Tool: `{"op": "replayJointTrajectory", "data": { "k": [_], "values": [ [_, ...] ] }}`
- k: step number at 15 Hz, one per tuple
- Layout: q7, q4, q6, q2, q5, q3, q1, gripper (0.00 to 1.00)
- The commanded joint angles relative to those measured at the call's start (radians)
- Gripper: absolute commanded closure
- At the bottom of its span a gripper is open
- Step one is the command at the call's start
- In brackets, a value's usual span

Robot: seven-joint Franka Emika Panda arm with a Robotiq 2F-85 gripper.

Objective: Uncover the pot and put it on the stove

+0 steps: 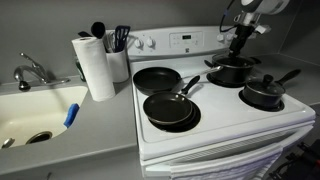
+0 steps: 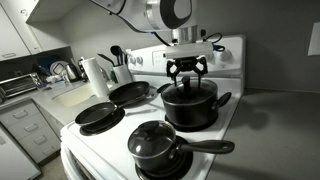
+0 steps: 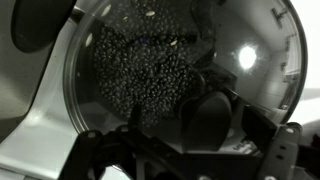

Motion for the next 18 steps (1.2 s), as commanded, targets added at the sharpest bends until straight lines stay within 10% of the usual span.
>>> {"op": "replayJointTrajectory", "data": {
  "k": [1, 11, 18],
  "values": [
    [0.01, 0.021, -0.036, 0.022, -0.013, 0.016, 0.004, 0.0],
    [0.03, 0.017, -0.046, 0.018, -0.048, 0.01, 0.01, 0.0],
    [0.041, 0.026, -0.046, 0.016, -0.09, 0.01, 0.01, 0.58]
  ]
}}
